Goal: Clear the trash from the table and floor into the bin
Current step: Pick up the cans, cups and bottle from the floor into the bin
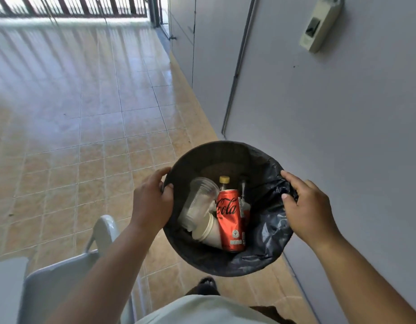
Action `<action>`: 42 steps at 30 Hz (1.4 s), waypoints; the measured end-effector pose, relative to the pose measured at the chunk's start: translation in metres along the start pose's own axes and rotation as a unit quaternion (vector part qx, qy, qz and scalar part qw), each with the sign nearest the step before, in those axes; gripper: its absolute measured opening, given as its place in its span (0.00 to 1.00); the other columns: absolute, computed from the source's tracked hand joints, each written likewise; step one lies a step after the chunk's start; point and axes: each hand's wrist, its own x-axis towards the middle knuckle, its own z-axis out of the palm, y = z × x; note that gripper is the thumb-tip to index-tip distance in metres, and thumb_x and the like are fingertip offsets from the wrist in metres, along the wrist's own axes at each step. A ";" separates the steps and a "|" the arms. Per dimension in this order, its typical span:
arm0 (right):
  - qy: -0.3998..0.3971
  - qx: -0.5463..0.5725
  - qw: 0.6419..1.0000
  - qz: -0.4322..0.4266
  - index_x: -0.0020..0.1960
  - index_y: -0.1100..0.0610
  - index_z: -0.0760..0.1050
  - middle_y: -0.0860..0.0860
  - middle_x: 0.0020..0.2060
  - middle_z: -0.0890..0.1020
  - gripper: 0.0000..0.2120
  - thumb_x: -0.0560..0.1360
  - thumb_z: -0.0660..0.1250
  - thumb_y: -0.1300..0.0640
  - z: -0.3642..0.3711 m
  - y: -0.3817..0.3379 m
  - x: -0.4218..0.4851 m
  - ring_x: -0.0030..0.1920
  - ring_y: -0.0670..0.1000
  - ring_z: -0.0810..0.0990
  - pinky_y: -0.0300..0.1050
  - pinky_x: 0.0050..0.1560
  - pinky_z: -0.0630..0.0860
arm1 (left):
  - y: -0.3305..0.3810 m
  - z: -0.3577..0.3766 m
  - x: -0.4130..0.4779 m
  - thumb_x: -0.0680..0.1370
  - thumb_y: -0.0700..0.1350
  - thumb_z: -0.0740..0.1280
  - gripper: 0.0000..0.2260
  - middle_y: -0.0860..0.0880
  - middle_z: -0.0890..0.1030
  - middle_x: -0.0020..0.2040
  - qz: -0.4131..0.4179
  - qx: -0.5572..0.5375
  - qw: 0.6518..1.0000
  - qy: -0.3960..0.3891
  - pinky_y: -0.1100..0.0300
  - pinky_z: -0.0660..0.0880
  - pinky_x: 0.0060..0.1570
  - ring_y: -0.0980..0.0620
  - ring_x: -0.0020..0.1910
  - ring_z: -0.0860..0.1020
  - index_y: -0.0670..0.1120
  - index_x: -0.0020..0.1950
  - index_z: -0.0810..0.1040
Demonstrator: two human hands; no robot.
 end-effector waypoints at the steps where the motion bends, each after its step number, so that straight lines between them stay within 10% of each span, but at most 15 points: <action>1: -0.009 -0.001 1.000 -0.009 0.71 0.53 0.70 0.50 0.45 0.72 0.24 0.77 0.65 0.64 0.005 -0.007 0.024 0.44 0.49 0.70 0.46 0.51 0.76 | -0.002 0.000 0.018 0.77 0.40 0.64 0.16 0.48 0.80 0.44 -0.003 0.005 1.000 0.011 0.50 0.79 0.46 0.48 0.41 0.78 0.50 0.64 0.76; 11: -0.097 0.027 0.984 -0.145 0.71 0.53 0.71 0.57 0.51 0.79 0.23 0.77 0.65 0.63 0.102 -0.103 0.251 0.46 0.50 0.73 0.48 0.55 0.77 | -0.048 -0.020 0.173 0.76 0.38 0.66 0.15 0.48 0.81 0.44 -0.112 0.025 0.981 0.155 0.62 0.74 0.40 0.50 0.39 0.77 0.47 0.63 0.78; 21: -0.235 0.057 0.904 -0.353 0.69 0.53 0.73 0.57 0.54 0.81 0.24 0.75 0.65 0.66 0.241 -0.292 0.420 0.54 0.59 0.78 0.49 0.59 0.73 | -0.115 -0.094 0.272 0.76 0.38 0.65 0.15 0.46 0.82 0.49 -0.283 0.058 0.902 0.320 0.53 0.77 0.50 0.46 0.47 0.79 0.48 0.62 0.76; 42: -0.377 -0.002 0.727 -0.574 0.71 0.48 0.69 0.56 0.56 0.77 0.23 0.77 0.62 0.61 0.527 -0.775 0.379 0.55 0.59 0.75 0.50 0.55 0.73 | -0.375 -0.365 0.336 0.77 0.42 0.65 0.18 0.46 0.80 0.59 -0.469 0.035 0.704 0.532 0.60 0.75 0.52 0.47 0.55 0.79 0.47 0.68 0.73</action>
